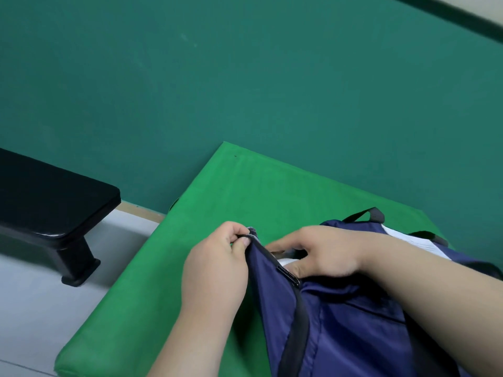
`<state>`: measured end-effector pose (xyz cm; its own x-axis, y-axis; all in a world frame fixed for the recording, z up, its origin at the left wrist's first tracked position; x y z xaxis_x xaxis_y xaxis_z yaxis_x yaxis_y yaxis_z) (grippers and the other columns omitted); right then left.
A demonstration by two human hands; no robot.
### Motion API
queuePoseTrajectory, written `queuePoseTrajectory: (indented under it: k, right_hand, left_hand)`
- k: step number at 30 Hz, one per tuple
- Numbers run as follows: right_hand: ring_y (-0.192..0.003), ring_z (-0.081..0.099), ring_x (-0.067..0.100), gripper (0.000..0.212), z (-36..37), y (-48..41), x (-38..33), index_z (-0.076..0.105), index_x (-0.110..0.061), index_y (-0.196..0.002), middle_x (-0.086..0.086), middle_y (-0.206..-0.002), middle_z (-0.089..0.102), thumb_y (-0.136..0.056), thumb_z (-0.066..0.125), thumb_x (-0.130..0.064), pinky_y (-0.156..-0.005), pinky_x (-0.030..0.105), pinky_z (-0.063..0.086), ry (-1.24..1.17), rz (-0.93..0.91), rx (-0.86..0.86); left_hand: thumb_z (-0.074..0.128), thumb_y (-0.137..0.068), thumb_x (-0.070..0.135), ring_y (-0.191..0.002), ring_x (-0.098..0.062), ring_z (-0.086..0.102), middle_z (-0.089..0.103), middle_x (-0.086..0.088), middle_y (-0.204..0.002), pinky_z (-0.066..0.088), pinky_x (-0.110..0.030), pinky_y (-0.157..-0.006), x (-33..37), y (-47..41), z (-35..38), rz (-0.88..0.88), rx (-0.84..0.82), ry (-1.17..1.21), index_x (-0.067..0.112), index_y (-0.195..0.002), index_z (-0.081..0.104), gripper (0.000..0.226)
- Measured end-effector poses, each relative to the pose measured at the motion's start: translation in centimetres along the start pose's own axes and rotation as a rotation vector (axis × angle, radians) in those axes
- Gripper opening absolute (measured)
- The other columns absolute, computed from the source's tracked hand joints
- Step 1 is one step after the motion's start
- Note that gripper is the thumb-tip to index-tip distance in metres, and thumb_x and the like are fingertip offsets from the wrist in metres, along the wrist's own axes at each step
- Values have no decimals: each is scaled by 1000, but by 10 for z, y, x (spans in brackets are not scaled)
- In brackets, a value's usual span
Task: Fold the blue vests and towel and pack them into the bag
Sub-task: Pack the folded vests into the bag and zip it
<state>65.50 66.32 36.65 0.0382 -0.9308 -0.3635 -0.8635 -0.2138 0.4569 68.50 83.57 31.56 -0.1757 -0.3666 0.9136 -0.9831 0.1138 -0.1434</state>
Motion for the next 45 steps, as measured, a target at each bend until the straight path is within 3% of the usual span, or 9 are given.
queuePoseTrajectory:
  k: [7, 12, 23, 27, 31, 34, 38, 42, 45]
  right_hand:
    - [-102, 63, -6, 40, -2, 5, 4, 62, -32, -133, -25, -111, 69, -94, 67, -37, -93, 17, 45, -25, 23, 50]
    - [-106, 65, 1, 44, 1, 5, 6, 63, -32, -132, -19, -114, 71, -90, 66, -47, -100, 27, 48, -36, 32, 61]
    - [-97, 63, -7, 32, 5, 8, 2, 67, -36, -125, -26, -103, 70, -95, 64, -43, -92, 20, 47, 16, 45, 39]
    - [-106, 63, -6, 54, 2, 12, 4, 62, -36, -132, -21, -114, 70, -85, 62, -61, -100, 24, 46, 31, 73, 89]
    - [-113, 58, -6, 45, -10, 23, 5, 64, -38, -129, -21, -123, 66, -88, 64, -56, -106, 26, 42, 65, 88, 277]
    - [-119, 55, -4, 46, -11, 36, -2, 68, -33, -122, -20, -125, 64, -83, 59, -57, -108, 29, 41, 91, -1, 401]
    - [-113, 57, 2, 38, 0, 53, -22, 73, -29, -106, -18, -113, 65, -80, 63, -55, -100, 30, 45, 122, -161, 463]
    - [-110, 52, 3, 38, 14, 51, -34, 73, -32, -104, -15, -112, 60, -77, 67, -59, -98, 29, 43, 243, -169, 457]
    - [-104, 51, 8, 24, 17, 45, -39, 74, -33, -93, -14, -106, 59, -79, 71, -52, -96, 36, 43, 323, -172, 470]
  left_hand:
    - [59, -95, 32, -87, -16, 65, 70, 13, -89, 52, -36, -73, 0, 7, 0, 51, -57, -122, 38, -94, 59, 6]
    - [58, -94, 33, -97, -13, 65, 69, 15, -96, 52, -37, -77, -1, 12, 0, 84, -93, -128, 40, -106, 59, 13]
    - [58, -95, 32, -92, -18, 65, 71, 12, -91, 52, -37, -75, -5, 11, 1, 57, -44, -126, 36, -98, 60, 6]
    - [55, -96, 25, -100, -17, 62, 69, 15, -105, 50, -35, -80, -7, 13, 3, 108, -79, -125, 38, -112, 58, 21]
    - [60, -92, 19, -117, -9, 46, 54, 16, -120, 38, -27, -97, -2, 21, 0, 233, -26, -86, 32, -128, 51, 40]
    - [64, -88, 19, -103, -3, 48, 48, 23, -104, 42, -27, -90, 1, 32, -3, 290, -30, -52, 34, -112, 52, 31]
    - [62, -87, 22, -83, -1, 50, 52, 20, -86, 42, -27, -72, 1, 41, -8, 249, -107, -76, 36, -90, 47, 21]
    - [60, -80, 19, -71, -6, 52, 56, 18, -78, 46, -31, -64, -3, 46, -10, 243, -191, -132, 33, -80, 51, 16]
    - [56, -74, 24, -64, -8, 51, 57, 21, -77, 41, -28, -56, -1, 55, -9, 249, -297, -184, 32, -78, 54, 9]
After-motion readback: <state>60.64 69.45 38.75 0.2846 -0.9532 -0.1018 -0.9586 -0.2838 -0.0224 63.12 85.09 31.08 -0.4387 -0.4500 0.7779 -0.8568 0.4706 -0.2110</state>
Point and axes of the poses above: each hand's wrist, its own y-axis away from the middle knuckle, its own z-axis out of the palm, x = y × z, the point moved 4 cm from there along -y, towards the middle knuckle
